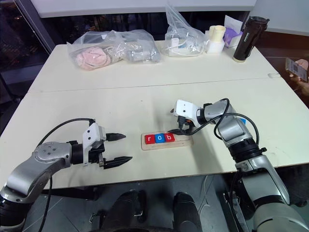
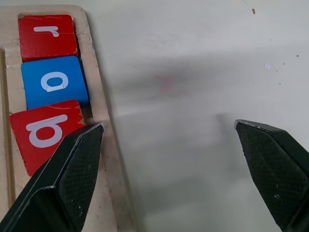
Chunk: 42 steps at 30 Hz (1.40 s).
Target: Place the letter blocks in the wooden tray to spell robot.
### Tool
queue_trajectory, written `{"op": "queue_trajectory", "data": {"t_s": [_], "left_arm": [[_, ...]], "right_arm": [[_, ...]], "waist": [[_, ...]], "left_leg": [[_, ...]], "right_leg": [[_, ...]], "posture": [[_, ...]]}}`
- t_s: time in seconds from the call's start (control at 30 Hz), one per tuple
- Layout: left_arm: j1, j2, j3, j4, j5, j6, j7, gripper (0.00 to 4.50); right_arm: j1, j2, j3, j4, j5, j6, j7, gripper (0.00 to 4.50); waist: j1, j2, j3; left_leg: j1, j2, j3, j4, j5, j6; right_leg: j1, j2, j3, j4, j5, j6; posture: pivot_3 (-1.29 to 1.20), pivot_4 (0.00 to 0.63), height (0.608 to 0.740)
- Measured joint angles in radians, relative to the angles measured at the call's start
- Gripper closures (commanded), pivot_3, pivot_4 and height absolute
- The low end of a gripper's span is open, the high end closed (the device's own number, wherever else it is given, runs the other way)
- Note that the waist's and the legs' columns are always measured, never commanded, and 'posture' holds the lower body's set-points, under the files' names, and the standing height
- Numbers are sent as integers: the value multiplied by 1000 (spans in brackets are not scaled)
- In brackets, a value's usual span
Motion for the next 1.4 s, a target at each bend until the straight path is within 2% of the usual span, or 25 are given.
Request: {"op": "queue_trajectory", "data": {"t_s": [0.4, 0.6, 0.9, 1.17, 1.4], "left_arm": [[2, -2, -2, 3, 2, -2, -11, 0], [-4, -7, -7, 9, 5, -4, -13, 0], [-13, -13, -8, 22, 16, -5, -17, 0], [-18, -16, -8, 26, 17, -6, -21, 0], [-23, -16, -8, 27, 17, -4, -22, 0]], "right_arm": [[8, -29, -37, -90, 11, 64, -19, 39], [113, -91, -66, -302, 71, 167, 12, 39], [202, -159, -94, -483, 156, 299, 23, 39], [231, -159, -76, -503, 158, 310, -9, 39], [224, -142, -49, -425, 126, 257, -42, 39]], "waist": [[0, 0, 0], [2, 0, 0], [2, 0, 0], [2, 0, 0], [2, 0, 0]], "left_leg": [[0, 0, 0, 0, -1, -2], [0, 0, 0, 0, -1, -2], [0, 0, 0, 0, -1, -3], [0, 0, 0, 0, -2, -3], [0, 0, 0, 0, -1, -2]], "right_leg": [[-1, 0, 0, 0, 0, 0], [0, 0, 0, -1, 0, 0], [-1, 0, 0, 0, 0, 0], [-4, -1, 0, -1, 0, 0], [-4, -1, 0, -1, 0, 0]], "posture": [[0, 150, 725], [0, 150, 725], [0, 150, 725], [0, 150, 725], [0, 150, 725]]}}
